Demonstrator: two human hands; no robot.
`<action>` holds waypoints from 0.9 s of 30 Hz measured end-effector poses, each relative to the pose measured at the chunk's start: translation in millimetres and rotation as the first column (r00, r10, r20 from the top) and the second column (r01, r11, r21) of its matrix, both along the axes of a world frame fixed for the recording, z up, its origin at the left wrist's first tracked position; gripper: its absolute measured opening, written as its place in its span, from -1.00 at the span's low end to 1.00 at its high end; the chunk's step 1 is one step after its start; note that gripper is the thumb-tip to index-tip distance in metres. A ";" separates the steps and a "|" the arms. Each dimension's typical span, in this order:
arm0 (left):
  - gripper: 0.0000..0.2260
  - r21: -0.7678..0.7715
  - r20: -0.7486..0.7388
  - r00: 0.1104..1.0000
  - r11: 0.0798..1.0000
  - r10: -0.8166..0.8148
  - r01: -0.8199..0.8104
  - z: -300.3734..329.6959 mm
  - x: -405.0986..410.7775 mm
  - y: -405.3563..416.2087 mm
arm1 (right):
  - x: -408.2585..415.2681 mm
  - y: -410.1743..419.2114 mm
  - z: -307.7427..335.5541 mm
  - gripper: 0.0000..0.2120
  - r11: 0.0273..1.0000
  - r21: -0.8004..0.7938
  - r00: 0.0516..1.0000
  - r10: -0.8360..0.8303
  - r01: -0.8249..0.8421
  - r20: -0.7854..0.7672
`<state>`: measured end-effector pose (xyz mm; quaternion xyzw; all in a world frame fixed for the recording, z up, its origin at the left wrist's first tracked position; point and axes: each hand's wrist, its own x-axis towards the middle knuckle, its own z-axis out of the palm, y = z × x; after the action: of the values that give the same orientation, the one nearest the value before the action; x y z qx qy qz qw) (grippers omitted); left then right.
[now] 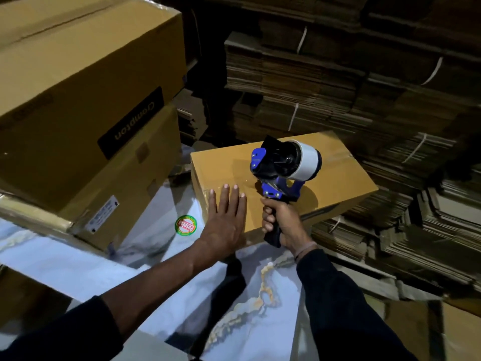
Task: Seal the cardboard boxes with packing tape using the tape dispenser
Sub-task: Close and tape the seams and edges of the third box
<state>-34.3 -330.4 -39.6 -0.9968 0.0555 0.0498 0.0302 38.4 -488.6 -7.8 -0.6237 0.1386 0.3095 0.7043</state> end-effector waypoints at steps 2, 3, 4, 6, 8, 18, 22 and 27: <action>0.01 -0.041 -0.034 0.998 0.998 0.045 -0.047 -3.0 3.3 -6.5 | 1.0 0.8 -1.4 -0.60 1.000 0.026 0.999 0.006 -0.005 -0.033; 0.11 -0.055 -0.058 0.997 0.997 0.044 -0.047 -4.3 6.5 -6.6 | 1.1 1.2 -2.0 -0.60 0.999 0.034 0.999 0.007 -0.006 -0.043; 0.20 -0.068 -0.079 0.997 0.998 0.012 -0.017 -2.8 10.3 -4.8 | 1.3 1.4 -1.6 -0.59 0.999 0.036 0.999 0.007 -0.006 -0.047; 0.30 -0.113 -0.078 0.987 0.984 -0.144 0.134 4.8 24.3 5.0 | 3.6 -0.8 -0.6 -0.59 1.000 0.030 0.998 -0.004 0.006 -0.056; 0.28 -0.193 -0.109 0.951 0.944 -0.290 0.266 12.1 46.5 19.7 | 8.9 -5.4 0.5 -0.58 0.999 0.014 0.998 -0.028 0.029 -0.059; -0.12 -0.265 0.009 0.996 0.961 -0.085 0.084 14.2 213.9 16.5 | 54.5 -51.6 5.3 -0.77 0.869 -0.358 0.932 -0.266 0.342 0.244; -0.15 -0.270 0.000 0.995 0.958 0.097 -0.093 18.3 256.9 3.9 | 68.9 -63.0 10.2 -0.91 0.873 -0.341 0.932 -0.284 0.348 0.224; -0.26 -0.247 0.110 0.984 0.963 0.139 -0.108 13.9 241.9 -4.9 | 69.5 -67.3 11.8 -0.86 0.923 -0.272 0.959 -0.234 0.271 0.161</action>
<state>207.6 -335.3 -25.7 -0.9957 -0.0032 -0.0186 -0.0902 108.0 -555.9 4.0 -0.7157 0.2173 0.1526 0.6460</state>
